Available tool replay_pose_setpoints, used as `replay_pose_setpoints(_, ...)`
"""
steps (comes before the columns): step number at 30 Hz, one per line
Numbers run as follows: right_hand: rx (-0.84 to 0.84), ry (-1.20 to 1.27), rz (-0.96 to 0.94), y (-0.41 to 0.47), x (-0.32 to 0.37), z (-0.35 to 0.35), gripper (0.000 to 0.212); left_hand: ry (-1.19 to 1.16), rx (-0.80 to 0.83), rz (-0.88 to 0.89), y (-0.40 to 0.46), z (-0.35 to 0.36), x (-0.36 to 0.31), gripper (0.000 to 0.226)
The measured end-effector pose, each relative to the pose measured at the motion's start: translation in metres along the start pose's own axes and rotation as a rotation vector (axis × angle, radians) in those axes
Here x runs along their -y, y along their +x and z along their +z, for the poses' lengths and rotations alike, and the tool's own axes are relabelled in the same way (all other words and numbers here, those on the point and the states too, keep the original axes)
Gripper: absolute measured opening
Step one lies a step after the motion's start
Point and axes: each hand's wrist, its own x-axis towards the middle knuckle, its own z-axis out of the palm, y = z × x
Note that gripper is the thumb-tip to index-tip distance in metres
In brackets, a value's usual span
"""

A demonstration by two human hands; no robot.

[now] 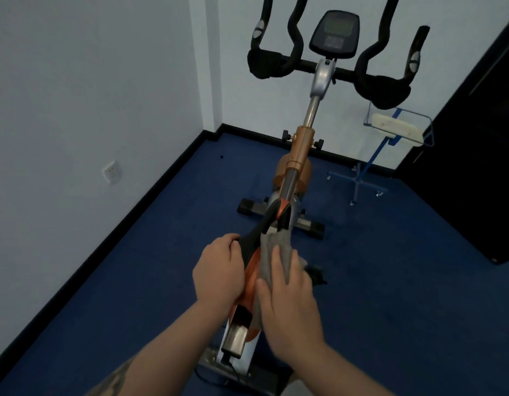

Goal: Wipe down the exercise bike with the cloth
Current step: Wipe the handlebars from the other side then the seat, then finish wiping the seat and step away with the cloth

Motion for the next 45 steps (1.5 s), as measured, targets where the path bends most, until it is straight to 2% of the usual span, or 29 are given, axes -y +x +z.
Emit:
replay_pose_setpoints(3, 0.011, 0.023, 0.074, 0.009, 0.0, 0.001, 0.072, 0.003, -0.015, -0.015, 0.001, 0.001, -0.001, 0.033)
replay_pose_setpoints(9, 0.016, 0.226, 0.219, 0.116, 0.001, -0.013, 0.068, 0.001, -0.039, -0.068, 0.001, 0.001, -0.004, 0.031)
replay_pose_setpoints(11, 0.02, 0.267, 0.209, 0.143, -0.001, -0.019, 0.064, -0.049, -0.065, -0.104, -0.001, 0.001, -0.007, 0.029)
replay_pose_setpoints(13, 0.016, 0.129, 0.091, 0.154, -0.005, -0.021, 0.058, -0.153, -0.131, -0.167, -0.002, 0.001, -0.008, 0.028)
replay_pose_setpoints(15, -0.023, -0.097, -0.132, 0.147, -0.003, -0.018, 0.051, -0.293, -0.224, -0.253, -0.004, 0.001, -0.007, 0.028)
replay_pose_setpoints(17, -0.017, -0.196, -0.381, 0.124, 0.005, -0.013, 0.053, -0.36, -0.27, -0.335, -0.003, 0.002, -0.006, 0.032)
replay_pose_setpoints(21, 0.106, -0.158, -0.599, 0.081, 0.013, -0.016, 0.068, -0.52, -0.279, -0.417, -0.004, 0.001, -0.007, 0.049)
replay_pose_setpoints(25, 0.194, -0.148, -0.742, 0.064, -0.001, -0.02, 0.062, -0.653, -0.295, -0.435, -0.005, 0.004, -0.002, 0.052)
replay_pose_setpoints(28, 0.188, -0.088, -0.811, 0.058, -0.02, -0.02, 0.058, -0.703, -0.266, -0.443, -0.005, 0.007, 0.001, 0.058)
replay_pose_setpoints(30, 0.171, -0.039, -0.822, 0.056, -0.031, -0.022, 0.055, -0.691, -0.234, -0.382, -0.009, 0.006, 0.002, 0.053)
replay_pose_setpoints(33, 0.186, 0.093, -0.801, 0.056, -0.036, -0.025, 0.053, -0.567, -0.128, -0.212, -0.012, 0.003, 0.005, 0.037)
replay_pose_setpoints(34, 0.201, 0.126, -0.804, 0.058, -0.036, -0.027, 0.053, -0.525, -0.077, -0.168, -0.011, 0.002, 0.008, 0.038)
replay_pose_setpoints(37, 0.218, 0.259, -0.77, 0.061, -0.039, -0.038, 0.051, -0.487, 0.047, -0.122, -0.006, -0.004, 0.013, 0.031)
replay_pose_setpoints(41, -0.069, 0.307, -0.625, 0.036, -0.063, -0.035, 0.044, -0.467, 0.032, -0.118, -0.005, -0.006, 0.012, 0.018)
replay_pose_setpoints(42, -0.095, 0.325, -0.586, 0.025, -0.068, -0.029, 0.045, -0.459, 0.024, -0.121, -0.005, -0.006, 0.011, 0.019)
replay_pose_setpoints(45, -0.03, 0.369, -0.503, -0.006, -0.071, -0.009, 0.061, -0.437, 0.019, -0.125, -0.005, -0.005, 0.011, 0.025)
